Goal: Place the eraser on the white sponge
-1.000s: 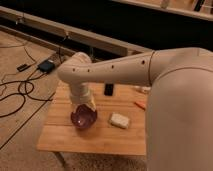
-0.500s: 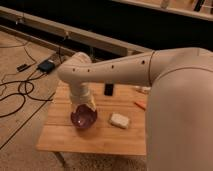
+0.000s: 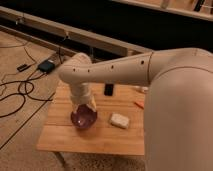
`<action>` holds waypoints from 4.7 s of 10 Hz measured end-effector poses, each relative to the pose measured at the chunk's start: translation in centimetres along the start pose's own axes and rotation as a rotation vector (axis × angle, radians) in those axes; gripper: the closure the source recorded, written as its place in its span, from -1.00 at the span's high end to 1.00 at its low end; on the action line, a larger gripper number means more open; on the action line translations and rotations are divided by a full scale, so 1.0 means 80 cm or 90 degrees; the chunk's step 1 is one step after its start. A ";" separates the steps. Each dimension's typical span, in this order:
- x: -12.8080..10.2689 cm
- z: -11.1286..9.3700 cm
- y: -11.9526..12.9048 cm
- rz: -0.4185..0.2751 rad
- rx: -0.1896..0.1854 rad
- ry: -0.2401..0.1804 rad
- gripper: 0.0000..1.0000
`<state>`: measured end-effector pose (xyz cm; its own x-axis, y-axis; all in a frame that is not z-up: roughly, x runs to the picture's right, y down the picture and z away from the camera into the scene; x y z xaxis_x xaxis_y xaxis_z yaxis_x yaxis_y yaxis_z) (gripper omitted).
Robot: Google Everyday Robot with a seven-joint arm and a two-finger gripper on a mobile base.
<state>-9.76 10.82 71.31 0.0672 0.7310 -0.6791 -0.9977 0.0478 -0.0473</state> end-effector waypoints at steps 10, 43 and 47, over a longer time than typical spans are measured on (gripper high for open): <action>-0.163 0.115 -0.113 0.002 -0.052 0.023 0.30; -0.288 0.143 -0.161 0.030 -0.013 -0.009 -1.00; -0.216 0.082 -0.150 0.036 -0.002 -0.018 -1.00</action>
<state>1.00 2.13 88.42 0.0111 0.7516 -0.6595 -0.9999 0.0045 -0.0116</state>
